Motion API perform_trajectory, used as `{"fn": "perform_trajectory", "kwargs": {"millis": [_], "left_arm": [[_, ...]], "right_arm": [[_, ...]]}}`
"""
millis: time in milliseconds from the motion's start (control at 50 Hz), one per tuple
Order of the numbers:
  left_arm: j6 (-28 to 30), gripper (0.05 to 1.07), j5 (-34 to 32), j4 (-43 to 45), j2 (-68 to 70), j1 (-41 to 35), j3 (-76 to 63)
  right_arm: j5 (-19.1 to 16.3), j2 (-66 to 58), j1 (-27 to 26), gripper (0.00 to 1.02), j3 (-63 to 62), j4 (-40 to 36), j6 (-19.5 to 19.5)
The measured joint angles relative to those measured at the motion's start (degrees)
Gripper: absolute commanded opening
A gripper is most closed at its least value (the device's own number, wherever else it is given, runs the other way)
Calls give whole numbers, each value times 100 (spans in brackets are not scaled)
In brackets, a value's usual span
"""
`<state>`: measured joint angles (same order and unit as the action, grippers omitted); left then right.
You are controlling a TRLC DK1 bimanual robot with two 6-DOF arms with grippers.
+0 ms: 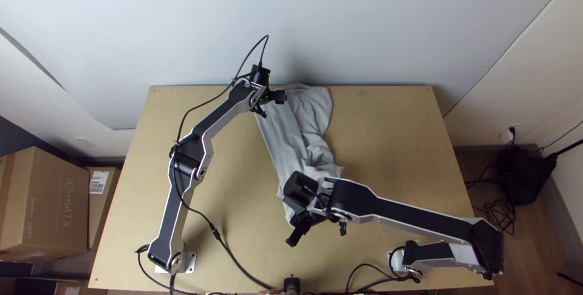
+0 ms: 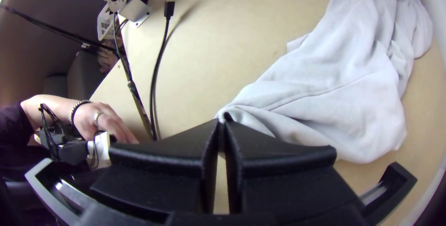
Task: Fold the t-shirt
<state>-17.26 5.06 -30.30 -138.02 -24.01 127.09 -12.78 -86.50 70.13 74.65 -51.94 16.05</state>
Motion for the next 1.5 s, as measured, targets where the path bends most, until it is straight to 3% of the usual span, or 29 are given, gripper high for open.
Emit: {"fn": "perform_trajectory", "kwargs": {"millis": [140,400,660,880,1060,1220,1300,1500], "left_arm": [[-306,100,-448,-63,-7,-2,0],[-855,98,-544,-131,-7,-68,0],[-909,97,251,-175,-26,-525,0],[-745,74,922,-175,-181,-938,0],[-546,71,1154,-175,-319,-962,0],[-321,32,1215,-175,-348,-951,0],[-234,7,1215,-175,-348,-953,0],[-173,8,1215,-177,-348,-907,0]], "right_arm": [[-35,-109,76,2,20,166,44],[-81,-273,74,2,42,221,44],[-83,-352,76,2,120,221,85],[-83,-437,111,2,234,225,151],[-83,-437,122,2,234,225,214],[-83,-437,155,2,273,223,236],[-81,-437,155,2,337,223,236],[-83,-437,125,2,363,225,236]]}}
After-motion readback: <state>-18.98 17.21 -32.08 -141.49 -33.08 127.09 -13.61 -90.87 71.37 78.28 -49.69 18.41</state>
